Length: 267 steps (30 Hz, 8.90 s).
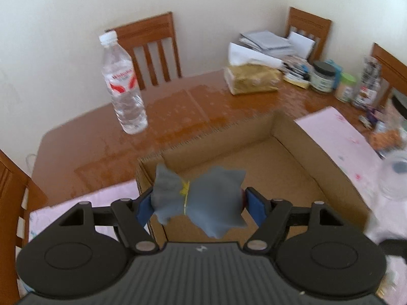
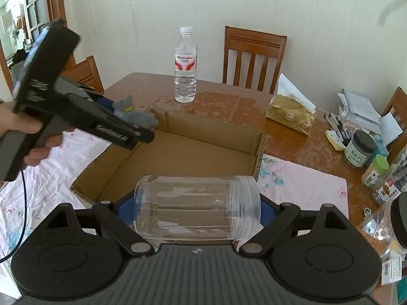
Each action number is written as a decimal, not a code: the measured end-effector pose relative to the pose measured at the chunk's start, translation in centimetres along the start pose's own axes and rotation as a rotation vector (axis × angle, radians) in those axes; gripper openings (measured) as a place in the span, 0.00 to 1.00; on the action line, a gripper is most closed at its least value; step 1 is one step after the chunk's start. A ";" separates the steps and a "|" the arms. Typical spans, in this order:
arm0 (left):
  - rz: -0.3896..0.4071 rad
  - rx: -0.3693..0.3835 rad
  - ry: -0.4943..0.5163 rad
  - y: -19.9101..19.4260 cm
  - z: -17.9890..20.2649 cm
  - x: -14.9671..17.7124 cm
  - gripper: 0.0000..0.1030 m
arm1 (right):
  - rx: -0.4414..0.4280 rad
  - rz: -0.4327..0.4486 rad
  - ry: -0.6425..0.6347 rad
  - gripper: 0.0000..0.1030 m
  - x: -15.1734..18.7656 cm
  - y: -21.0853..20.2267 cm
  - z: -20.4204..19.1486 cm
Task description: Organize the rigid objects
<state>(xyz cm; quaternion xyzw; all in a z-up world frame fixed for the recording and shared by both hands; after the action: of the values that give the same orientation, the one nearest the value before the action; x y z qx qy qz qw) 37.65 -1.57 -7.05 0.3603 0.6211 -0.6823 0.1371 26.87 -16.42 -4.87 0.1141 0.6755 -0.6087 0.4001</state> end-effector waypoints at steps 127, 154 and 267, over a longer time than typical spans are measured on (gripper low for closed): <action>-0.146 -0.098 -0.167 -5.4 -3.8 22.8 0.85 | 0.127 -0.340 0.179 1.00 18.2 1.9 -8.9; -0.142 0.016 -0.128 -5.8 -2.6 22.4 0.57 | 0.139 -0.356 0.199 1.00 17.6 1.8 -8.8; 0.083 -0.072 -0.113 -10.8 -4.5 14.0 0.99 | 0.184 -0.073 0.143 1.00 0.5 1.3 -1.6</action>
<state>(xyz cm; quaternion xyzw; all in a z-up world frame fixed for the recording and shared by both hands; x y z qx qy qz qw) 22.46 8.42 -8.07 0.3414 0.6210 -0.6726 0.2133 26.72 -14.85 -6.23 0.1689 0.6475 -0.6724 0.3163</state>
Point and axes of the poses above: each gripper's, at about its wrist camera, not at the fingertips, and y roughly the way its jaws point, z to its right, x to its underside, the point moved 7 cm from there along y, roughly the way its jaws point, and after that the axes turned 6 degrees about -y, right-handed, at the moved point
